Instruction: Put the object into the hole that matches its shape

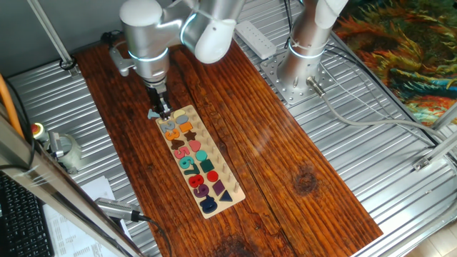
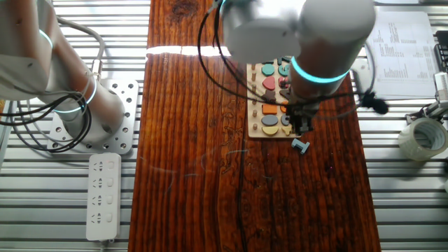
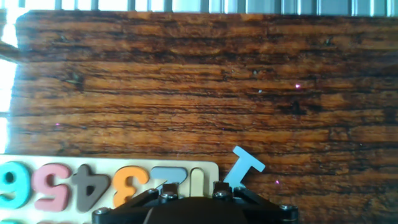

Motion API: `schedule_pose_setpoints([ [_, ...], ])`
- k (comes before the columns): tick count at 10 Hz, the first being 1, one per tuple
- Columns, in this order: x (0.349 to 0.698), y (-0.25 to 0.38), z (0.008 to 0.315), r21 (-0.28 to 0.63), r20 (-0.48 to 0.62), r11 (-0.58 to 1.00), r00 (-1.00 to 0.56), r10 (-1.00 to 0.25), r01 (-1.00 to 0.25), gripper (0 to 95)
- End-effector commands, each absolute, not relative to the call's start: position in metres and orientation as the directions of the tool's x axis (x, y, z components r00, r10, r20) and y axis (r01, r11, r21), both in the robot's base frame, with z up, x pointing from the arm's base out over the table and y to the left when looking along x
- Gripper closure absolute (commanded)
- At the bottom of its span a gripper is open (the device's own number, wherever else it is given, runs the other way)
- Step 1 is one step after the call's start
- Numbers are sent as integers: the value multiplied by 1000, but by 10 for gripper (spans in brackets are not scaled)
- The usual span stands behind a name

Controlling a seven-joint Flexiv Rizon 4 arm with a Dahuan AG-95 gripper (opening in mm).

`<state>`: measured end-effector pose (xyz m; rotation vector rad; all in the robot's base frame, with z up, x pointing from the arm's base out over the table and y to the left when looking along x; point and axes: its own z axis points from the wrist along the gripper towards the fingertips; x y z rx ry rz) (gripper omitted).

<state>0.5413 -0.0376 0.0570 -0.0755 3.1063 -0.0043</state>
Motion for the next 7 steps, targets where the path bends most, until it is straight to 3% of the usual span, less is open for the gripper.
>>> schedule_pose_setpoints([
  [1,537,-40,70,-3,-21,999,-999,-48,-48,950],
  [7,524,-58,112,-19,-1,999,-999,-42,-42,950],
])
